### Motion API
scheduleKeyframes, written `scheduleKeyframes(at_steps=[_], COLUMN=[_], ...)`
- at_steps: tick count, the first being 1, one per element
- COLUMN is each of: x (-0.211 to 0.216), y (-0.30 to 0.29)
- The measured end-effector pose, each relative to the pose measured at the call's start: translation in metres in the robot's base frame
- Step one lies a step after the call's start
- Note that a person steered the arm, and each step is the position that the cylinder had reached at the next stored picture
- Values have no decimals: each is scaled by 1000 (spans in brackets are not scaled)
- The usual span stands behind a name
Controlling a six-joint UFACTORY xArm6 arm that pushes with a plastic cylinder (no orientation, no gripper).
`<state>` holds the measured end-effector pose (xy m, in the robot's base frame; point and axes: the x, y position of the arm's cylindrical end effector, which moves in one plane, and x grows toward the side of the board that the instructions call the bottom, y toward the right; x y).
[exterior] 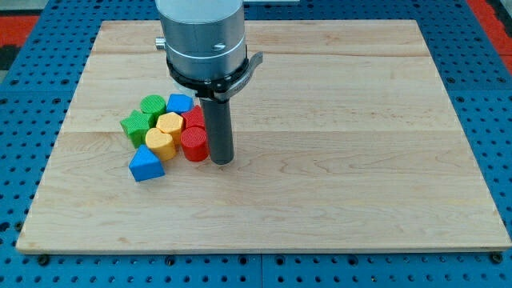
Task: Push the triangle in between the red circle and the heart
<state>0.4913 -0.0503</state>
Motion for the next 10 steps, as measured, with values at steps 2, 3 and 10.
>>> scheduleKeyframes(at_steps=[2, 3, 10], x=[22, 75, 1], y=[3, -47, -69])
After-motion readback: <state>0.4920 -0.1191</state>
